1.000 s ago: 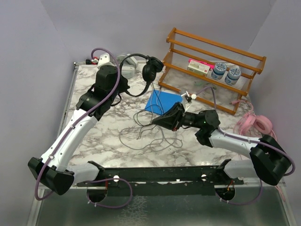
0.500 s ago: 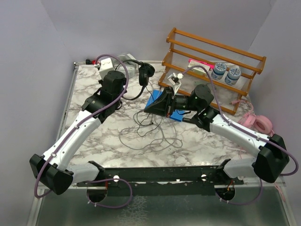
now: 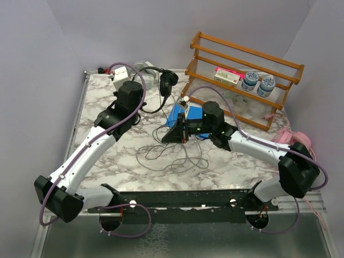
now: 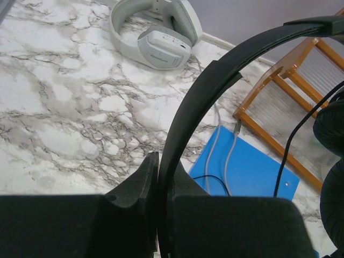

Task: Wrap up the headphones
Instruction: Wrap the headphones cable around the headphones.

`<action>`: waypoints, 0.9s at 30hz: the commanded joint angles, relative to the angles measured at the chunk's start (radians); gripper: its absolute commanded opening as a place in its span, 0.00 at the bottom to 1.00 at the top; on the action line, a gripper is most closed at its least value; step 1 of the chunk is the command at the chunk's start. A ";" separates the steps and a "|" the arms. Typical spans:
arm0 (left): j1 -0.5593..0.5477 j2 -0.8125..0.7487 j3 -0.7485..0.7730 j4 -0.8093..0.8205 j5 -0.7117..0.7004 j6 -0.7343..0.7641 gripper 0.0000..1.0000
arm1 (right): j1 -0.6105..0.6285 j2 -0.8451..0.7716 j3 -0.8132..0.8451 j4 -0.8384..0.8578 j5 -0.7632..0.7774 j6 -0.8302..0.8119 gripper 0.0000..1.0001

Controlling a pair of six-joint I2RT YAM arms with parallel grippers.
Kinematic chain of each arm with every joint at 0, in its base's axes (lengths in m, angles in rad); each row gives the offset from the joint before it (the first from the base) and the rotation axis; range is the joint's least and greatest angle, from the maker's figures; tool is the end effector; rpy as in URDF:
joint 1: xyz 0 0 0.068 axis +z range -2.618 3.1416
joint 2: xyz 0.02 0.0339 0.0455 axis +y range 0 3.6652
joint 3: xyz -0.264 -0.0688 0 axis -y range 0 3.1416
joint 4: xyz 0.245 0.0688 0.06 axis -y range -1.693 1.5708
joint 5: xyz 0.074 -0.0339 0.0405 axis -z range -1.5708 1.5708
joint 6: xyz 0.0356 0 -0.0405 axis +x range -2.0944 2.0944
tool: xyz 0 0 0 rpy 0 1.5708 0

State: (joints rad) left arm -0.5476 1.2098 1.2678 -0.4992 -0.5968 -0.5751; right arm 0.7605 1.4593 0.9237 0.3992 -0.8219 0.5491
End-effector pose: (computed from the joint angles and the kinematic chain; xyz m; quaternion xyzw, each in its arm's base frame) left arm 0.2336 -0.1190 0.3904 -0.1684 0.8051 -0.0621 0.5653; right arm 0.2206 0.2458 0.2891 -0.3340 0.6593 0.6058 0.2946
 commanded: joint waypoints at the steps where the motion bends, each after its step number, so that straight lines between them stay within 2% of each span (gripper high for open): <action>1: -0.003 -0.002 -0.053 0.111 -0.065 0.039 0.00 | 0.024 -0.043 0.049 -0.040 0.015 -0.022 0.10; 6: -0.020 0.055 -0.076 0.107 -0.183 0.136 0.00 | 0.025 -0.075 0.256 -0.374 0.128 -0.232 0.09; 9: -0.032 0.062 -0.084 0.118 -0.149 0.198 0.00 | 0.025 -0.055 0.378 -0.567 0.241 -0.350 0.09; 13: -0.056 0.029 -0.137 0.193 -0.090 0.308 0.00 | 0.025 -0.027 0.471 -0.668 0.384 -0.447 0.10; 18: -0.076 0.018 -0.159 0.177 -0.102 0.423 0.00 | 0.022 0.021 0.575 -0.766 0.546 -0.561 0.11; 24: -0.082 -0.005 -0.181 0.143 -0.114 0.514 0.00 | 0.022 0.088 0.682 -0.918 0.594 -0.688 0.09; 27: -0.084 -0.028 -0.208 0.154 -0.070 0.569 0.00 | 0.022 0.094 0.692 -0.925 0.682 -0.714 0.09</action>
State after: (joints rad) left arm -0.6239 1.2404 1.0912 -0.3695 -0.6968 -0.1097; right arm 0.7795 1.5406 1.5780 -0.4286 -0.2707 -0.0727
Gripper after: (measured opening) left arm 0.080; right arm 0.089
